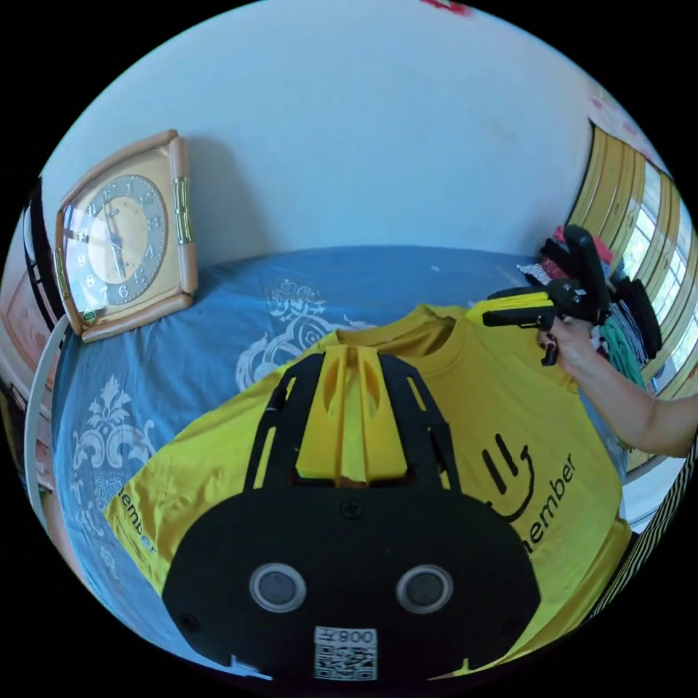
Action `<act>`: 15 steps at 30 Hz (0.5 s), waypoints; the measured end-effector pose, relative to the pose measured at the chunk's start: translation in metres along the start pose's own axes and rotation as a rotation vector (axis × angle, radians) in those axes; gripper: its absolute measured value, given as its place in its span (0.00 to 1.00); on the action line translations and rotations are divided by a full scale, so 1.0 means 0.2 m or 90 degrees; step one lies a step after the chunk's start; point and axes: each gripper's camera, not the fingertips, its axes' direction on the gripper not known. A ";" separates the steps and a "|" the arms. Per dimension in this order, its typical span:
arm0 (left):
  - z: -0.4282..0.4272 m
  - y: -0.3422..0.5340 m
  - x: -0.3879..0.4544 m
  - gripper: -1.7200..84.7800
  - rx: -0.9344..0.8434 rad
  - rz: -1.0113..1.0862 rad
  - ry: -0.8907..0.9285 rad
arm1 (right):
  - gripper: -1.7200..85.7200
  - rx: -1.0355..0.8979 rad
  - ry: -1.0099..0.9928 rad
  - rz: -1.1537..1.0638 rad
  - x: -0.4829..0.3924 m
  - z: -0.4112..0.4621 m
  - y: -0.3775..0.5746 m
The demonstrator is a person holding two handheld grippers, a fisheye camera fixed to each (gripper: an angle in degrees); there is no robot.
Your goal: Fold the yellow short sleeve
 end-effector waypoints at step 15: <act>0.02 -0.26 -0.27 0.04 -0.121 -0.069 -0.022 | 0.02 -0.076 -0.043 0.043 0.13 0.15 0.08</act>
